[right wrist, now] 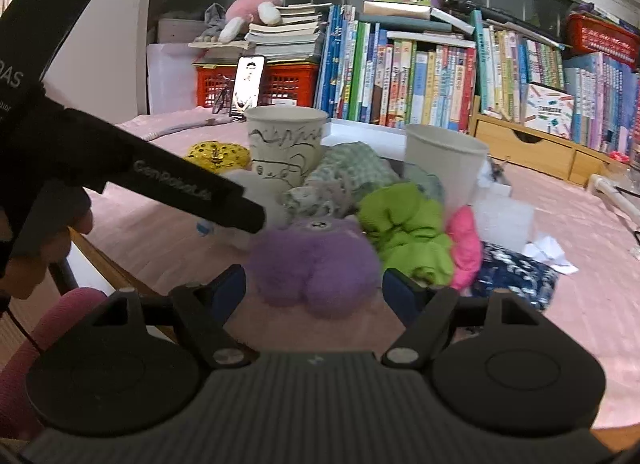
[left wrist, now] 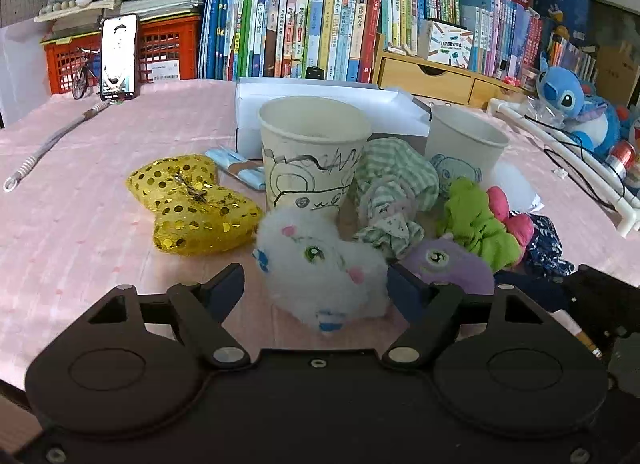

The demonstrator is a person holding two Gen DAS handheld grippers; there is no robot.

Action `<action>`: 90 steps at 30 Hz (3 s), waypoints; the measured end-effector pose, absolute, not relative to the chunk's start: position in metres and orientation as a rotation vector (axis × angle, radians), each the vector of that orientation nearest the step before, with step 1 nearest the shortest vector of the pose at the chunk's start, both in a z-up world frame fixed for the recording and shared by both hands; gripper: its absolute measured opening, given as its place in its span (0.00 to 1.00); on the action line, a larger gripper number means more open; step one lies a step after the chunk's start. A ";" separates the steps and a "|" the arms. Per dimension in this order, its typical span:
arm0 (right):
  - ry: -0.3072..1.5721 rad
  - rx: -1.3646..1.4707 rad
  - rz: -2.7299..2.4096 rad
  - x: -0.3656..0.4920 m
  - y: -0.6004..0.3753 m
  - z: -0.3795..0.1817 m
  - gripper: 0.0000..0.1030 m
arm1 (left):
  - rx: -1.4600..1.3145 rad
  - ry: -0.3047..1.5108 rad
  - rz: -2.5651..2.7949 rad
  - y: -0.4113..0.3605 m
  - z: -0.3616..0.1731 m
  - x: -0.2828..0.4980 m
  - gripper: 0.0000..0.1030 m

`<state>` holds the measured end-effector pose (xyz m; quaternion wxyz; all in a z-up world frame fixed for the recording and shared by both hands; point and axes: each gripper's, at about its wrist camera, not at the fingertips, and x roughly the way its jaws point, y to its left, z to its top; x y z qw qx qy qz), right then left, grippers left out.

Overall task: Organize soft objects
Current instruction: 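Grasp the white fluffy plush with the left tool while the right tool grasps the purple plush, then carry both plushes into the white tray and open both tools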

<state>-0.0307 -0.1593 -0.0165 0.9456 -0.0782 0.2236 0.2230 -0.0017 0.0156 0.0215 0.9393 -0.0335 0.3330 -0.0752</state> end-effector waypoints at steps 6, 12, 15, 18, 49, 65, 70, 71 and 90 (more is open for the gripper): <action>0.459 -0.167 0.434 -0.019 -0.152 -0.022 0.83 | -0.153 0.688 -0.177 0.021 0.017 0.007 0.74; 0.451 -0.168 0.440 -0.012 -0.149 -0.025 0.85 | -0.232 0.718 -0.181 0.027 0.010 0.017 0.73; 0.448 -0.173 0.440 -0.009 -0.148 -0.027 0.86 | -0.258 0.725 -0.178 0.029 0.006 0.019 0.70; 0.442 -0.172 0.442 -0.007 -0.147 -0.027 0.85 | -0.256 0.723 -0.185 0.029 0.007 0.018 0.65; 0.295 -0.013 0.368 -0.004 -0.212 0.057 0.74 | -0.107 0.519 -0.238 0.066 0.121 0.013 0.61; 0.353 0.029 0.331 0.096 -0.225 0.101 0.74 | -0.140 0.573 -0.227 0.039 0.136 0.133 0.61; 0.439 0.018 0.316 0.140 -0.225 0.104 0.74 | -0.138 0.655 -0.232 0.032 0.132 0.184 0.61; 0.463 0.024 0.314 0.150 -0.226 0.104 0.74 | -0.137 0.682 -0.233 0.030 0.130 0.196 0.61; 0.922 0.048 0.270 0.279 -0.221 0.033 0.74 | -0.171 1.069 -0.225 0.017 0.067 0.326 0.61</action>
